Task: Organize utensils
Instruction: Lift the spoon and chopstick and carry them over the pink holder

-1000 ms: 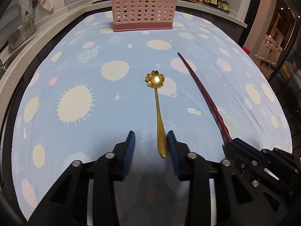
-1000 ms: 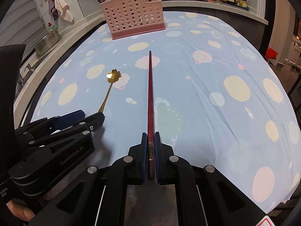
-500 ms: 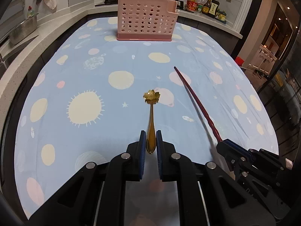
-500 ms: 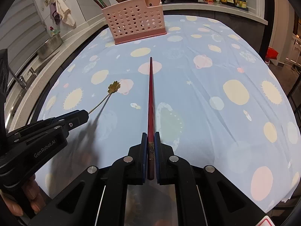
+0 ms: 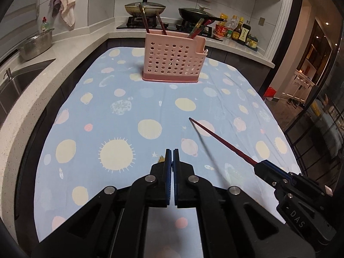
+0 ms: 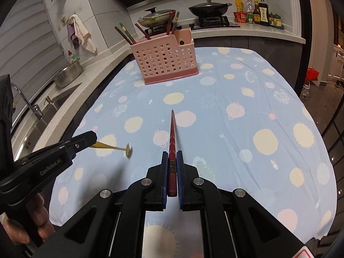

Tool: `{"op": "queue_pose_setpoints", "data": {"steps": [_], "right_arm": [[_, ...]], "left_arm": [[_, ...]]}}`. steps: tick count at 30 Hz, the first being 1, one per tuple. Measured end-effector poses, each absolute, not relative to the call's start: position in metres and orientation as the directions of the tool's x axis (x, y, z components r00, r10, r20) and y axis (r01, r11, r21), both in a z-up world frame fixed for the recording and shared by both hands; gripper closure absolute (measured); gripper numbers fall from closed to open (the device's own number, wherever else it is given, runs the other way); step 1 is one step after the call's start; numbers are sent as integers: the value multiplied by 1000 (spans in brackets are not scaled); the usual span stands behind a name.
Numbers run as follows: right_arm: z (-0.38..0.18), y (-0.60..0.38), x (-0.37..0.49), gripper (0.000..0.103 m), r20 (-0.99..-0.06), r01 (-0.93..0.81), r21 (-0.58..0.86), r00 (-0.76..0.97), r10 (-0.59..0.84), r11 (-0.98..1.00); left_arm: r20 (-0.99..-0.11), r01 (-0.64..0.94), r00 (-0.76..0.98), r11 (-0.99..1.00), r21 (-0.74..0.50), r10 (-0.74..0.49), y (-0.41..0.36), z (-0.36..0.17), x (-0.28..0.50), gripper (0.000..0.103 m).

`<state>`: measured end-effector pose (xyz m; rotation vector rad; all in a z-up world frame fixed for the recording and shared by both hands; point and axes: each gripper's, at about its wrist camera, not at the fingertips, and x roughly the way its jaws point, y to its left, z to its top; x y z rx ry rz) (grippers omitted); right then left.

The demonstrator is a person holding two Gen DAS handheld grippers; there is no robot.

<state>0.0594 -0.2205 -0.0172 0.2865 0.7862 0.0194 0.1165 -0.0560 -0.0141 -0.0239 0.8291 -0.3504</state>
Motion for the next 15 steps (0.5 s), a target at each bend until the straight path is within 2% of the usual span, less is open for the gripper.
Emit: {"op": "queue_pose_setpoints", "data": {"steps": [15], "right_arm": [[30,-237,74,96,-606,76,326,782,147,942]], "left_arm": [[-700,299,634,939,-170,-329,-50,4,126,102]]}}
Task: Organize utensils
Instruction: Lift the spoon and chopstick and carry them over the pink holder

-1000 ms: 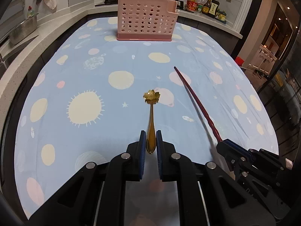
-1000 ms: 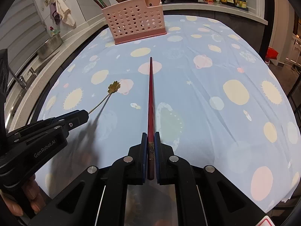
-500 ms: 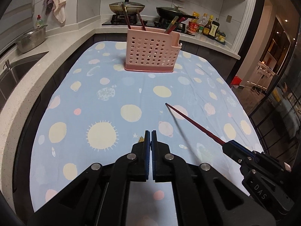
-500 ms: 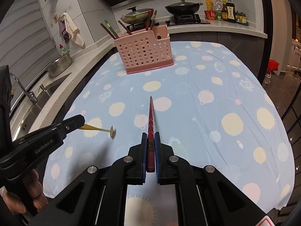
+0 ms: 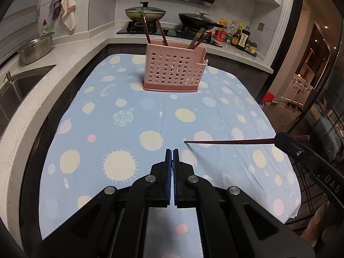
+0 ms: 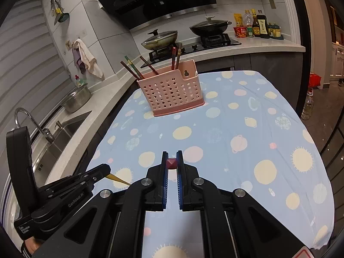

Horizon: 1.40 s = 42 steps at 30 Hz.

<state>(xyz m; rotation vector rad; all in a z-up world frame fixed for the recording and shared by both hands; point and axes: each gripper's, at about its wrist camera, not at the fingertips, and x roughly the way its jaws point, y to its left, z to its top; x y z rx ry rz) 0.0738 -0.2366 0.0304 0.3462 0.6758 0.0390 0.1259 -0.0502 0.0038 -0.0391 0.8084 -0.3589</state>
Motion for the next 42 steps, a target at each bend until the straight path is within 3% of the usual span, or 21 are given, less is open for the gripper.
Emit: {"op": "queue_pose_setpoints", "data": {"steps": [14,29,36,42], "right_arm": [[94,-259,121,96,-493,44,329,860,131,943],[169,-277,252,96,-326,12,341,939,106,940],[176,-278,311,96,-296,29,352,952,81,936],[160,-285,350,96,-330,66,360,942,61,931]], "left_arm": [[-613,362,689,917,-170,-386,-58,73,164,102],[-443,395,796,909,-136,-412,-75,176,283,102],[-428,389,804,909,-146,-413,-85,180,342,102],[-452,382,787,907,-177,-420,-89,163,377,102]]}}
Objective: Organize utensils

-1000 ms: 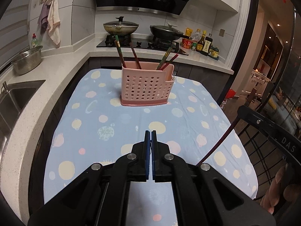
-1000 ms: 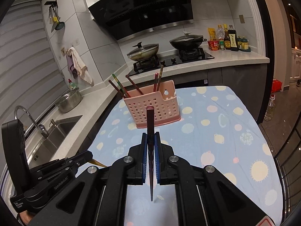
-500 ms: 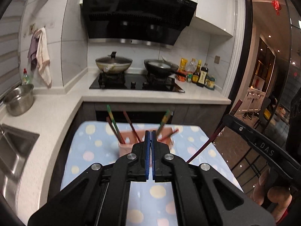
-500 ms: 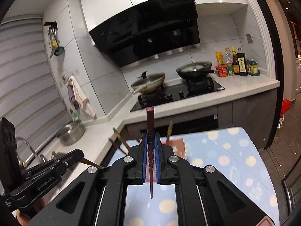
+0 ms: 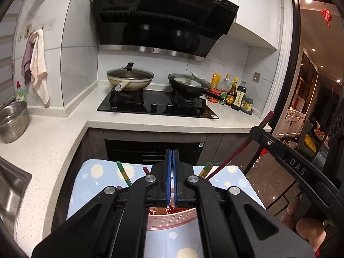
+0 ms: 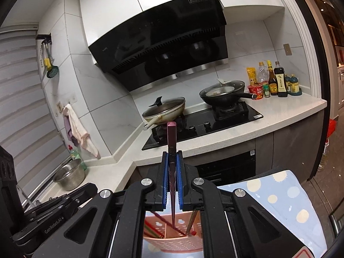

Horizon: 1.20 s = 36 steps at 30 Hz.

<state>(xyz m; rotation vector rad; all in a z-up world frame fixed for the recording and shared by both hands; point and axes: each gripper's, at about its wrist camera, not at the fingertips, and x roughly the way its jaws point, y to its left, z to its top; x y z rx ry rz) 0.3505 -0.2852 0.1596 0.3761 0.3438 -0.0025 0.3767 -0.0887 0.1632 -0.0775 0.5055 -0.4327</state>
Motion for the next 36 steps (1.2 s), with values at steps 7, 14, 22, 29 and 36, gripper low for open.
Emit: {"op": "queue_pose_setpoints", "data": {"steps": [7,14,22,29,36], "right_arm": [[129,-286,372,96,-388,80,352,919,68,933],[110,-279,381,96,-423,83,324,904,66,943],[97,-275,388,94,-457,91,289,888,54,953],[100,-274,371,64,-463,100,251,886,29,963],[94,-272,329,49,-513,113,203,858,8,973]], "left_arm": [[-498,376,752,901,-215,-432,-90,131,394,102],[-548,353,716,902,-250,-432,-90,100,404,102],[-581,324,704,913,-247,-408,-88,80,415,99],[-559,284,761,944,-168,-328,-87,80,400,50],[-556,245,789,964,-105,-261,-81,85,369,32]]}}
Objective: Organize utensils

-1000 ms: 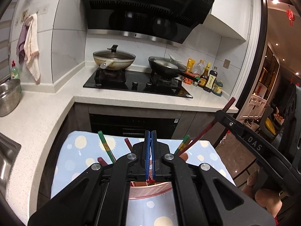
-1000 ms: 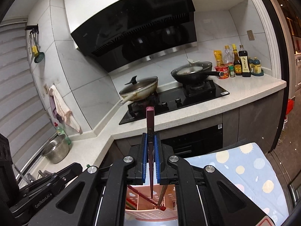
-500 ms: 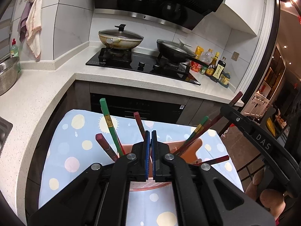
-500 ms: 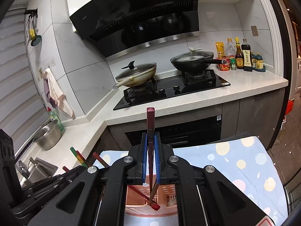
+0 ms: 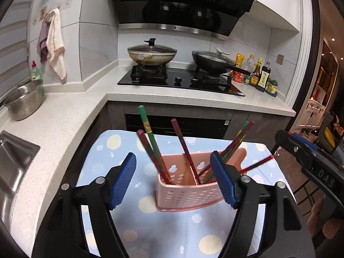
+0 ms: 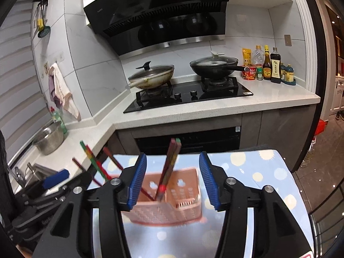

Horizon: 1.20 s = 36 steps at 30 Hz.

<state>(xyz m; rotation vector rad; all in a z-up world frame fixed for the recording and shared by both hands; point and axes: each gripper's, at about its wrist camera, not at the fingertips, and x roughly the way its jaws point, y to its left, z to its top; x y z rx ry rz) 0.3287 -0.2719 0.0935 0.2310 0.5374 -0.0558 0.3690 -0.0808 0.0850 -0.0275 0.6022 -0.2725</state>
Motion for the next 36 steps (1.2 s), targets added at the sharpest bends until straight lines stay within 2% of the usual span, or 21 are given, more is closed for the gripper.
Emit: {"op": "queue_pose_setpoints", "data": {"steps": [1,3,4,8,10,12,17,26,31,32,36], "right_arm": [[91,-270,322,47,-521,114,197,853,6,974],[84,-265,305,43,-544,106,183,839,11,977],[81,-264,298,42,-554,106,176,832,10,979],[70,-255,268,26,-576,107,175,818,14,979],[68,-248,253,24,-573,111,146,819,-8,983],[67,-242,241,19,-572,122,112,819,-36,986],[64,-234,218,19,-582,133,79,811,-63,988],[58,-225,198,18,-600,131,72,798,-62,989],[57,-222,194,14,-607,128,80,793,-53,989],[57,-222,193,7,-607,130,83,793,-54,988],[57,-220,190,6,-600,135,70,797,-66,988]], "left_arm": [[-560,231,792,968,-97,-245,-80,86,363,25],[-561,212,798,974,-82,-221,-77,85,347,18],[-565,202,798,977,-75,-209,-75,84,340,16],[-583,174,795,984,-45,-167,-72,79,315,9],[-594,164,790,986,-34,-152,-71,75,304,7],[-607,153,784,988,-20,-134,-69,70,294,7],[-637,135,762,991,-28,-121,-62,60,272,7],[-637,109,767,994,12,-77,-60,53,248,7],[-641,106,765,994,22,-67,-61,50,241,7],[-642,101,765,995,23,-63,-60,50,241,7],[-643,98,763,995,14,-66,-57,50,238,7]]}}
